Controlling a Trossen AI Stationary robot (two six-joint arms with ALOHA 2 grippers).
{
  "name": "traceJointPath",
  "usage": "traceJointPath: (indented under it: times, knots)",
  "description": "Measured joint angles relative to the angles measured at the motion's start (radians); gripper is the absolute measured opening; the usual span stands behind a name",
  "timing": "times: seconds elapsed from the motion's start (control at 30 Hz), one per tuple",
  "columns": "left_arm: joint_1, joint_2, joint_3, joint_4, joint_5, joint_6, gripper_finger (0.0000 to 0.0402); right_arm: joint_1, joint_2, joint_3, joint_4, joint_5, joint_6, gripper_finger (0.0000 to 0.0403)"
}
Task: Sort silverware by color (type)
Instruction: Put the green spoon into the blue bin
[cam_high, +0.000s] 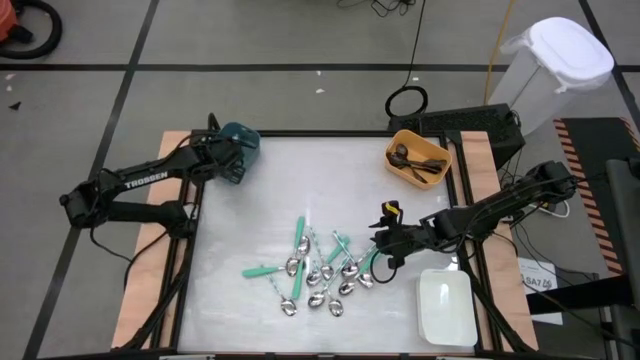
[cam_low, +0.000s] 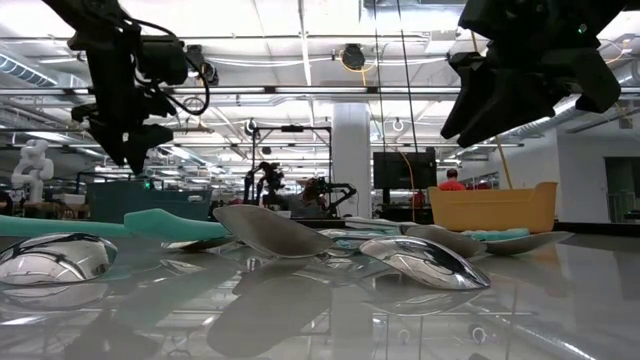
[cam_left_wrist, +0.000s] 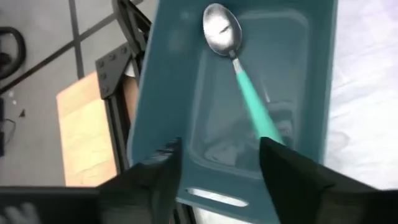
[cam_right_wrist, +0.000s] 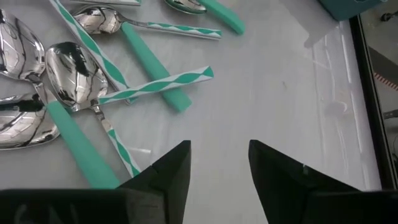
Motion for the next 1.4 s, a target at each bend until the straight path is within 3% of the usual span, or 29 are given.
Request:
traceJointPath:
  times: [0.13, 0.27, 0.63, 0.87, 1.17, 1.4]
  knots:
    - [-0.034, 0.000, 0.000, 0.014, -0.040, -0.017, 0.0262, 0.000, 0.000, 0.000, 0.000, 0.000, 0.007, 0.0155]
    - [-0.144, 0.000, 0.000, 0.017, -0.040, -0.072, 0.0270, 0.000, 0.000, 0.000, 0.000, -0.007, 0.012, 0.0155]
    - [-0.733, 0.000, 0.000, 0.063, -0.066, -0.358, 0.0271, 0.000, 0.000, 0.000, 0.000, -0.055, 0.013, 0.0155]
    - [-1.026, 0.037, 0.000, 0.242, -0.120, -0.326, 0.0271, 0.000, 0.000, 0.000, 0.007, -0.054, 0.030, 0.0155]
    - [-1.201, 0.232, 0.001, 0.379, -0.103, -0.278, 0.0271, 0.000, 0.000, 0.000, 0.008, -0.054, 0.042, 0.0155]
    - [-1.253, 0.324, 0.000, 0.483, -0.019, -0.313, 0.0271, 0.000, 0.000, 0.000, 0.007, -0.054, 0.036, 0.0155]
